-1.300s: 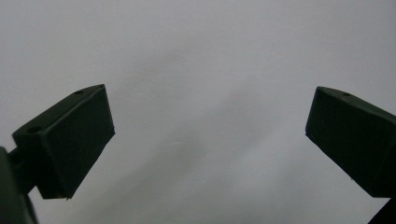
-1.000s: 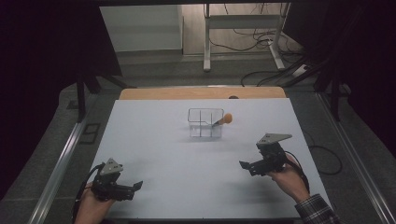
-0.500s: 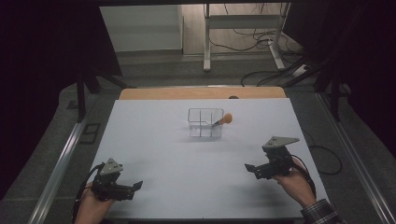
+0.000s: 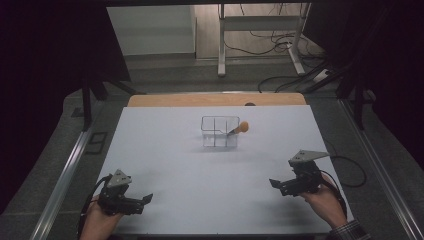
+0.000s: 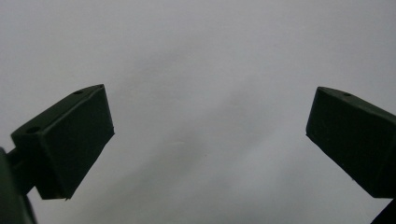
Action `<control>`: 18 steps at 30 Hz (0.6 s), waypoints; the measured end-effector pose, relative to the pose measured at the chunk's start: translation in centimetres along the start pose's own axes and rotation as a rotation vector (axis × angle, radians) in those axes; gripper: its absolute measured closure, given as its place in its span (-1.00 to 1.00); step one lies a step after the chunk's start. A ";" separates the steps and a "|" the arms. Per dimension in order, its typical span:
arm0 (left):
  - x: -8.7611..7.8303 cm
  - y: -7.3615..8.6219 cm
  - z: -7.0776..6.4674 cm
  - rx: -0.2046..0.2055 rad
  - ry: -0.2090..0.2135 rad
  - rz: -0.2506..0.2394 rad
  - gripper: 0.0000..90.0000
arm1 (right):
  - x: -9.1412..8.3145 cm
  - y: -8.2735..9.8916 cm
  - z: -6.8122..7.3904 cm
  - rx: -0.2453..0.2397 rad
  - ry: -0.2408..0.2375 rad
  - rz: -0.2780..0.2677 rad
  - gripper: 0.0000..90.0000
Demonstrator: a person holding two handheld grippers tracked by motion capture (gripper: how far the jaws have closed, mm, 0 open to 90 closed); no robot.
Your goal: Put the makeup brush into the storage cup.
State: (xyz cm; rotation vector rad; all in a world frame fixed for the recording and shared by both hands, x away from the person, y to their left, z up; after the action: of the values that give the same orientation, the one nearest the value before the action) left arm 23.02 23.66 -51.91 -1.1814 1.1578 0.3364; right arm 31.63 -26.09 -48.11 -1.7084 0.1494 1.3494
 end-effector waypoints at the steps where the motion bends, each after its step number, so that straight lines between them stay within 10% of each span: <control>1: 0.0 0.0 0.0 0.000 0.000 0.000 -0.98 | -0.1 0.1 0.0 0.004 0.002 0.002 -0.98; 18: 0.0 -0.1 0.0 -0.001 0.002 -0.005 -0.98 | -1.3 2.3 -0.7 0.032 0.030 0.025 -0.99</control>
State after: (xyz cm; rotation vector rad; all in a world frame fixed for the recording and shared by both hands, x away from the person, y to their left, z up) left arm 23.04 23.65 -51.84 -1.1856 1.1562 0.3323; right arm 30.30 -28.45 -48.33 -1.7057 0.2088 1.3336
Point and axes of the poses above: each handheld gripper's, and its own axes: x roughly forward along the jaws, y roughly out of its underside, z roughly to its left, the point moved 3 cm from there along x, roughly forward along the jaws, and after that the axes turned 9 degrees about z, right-handed, at the moved point
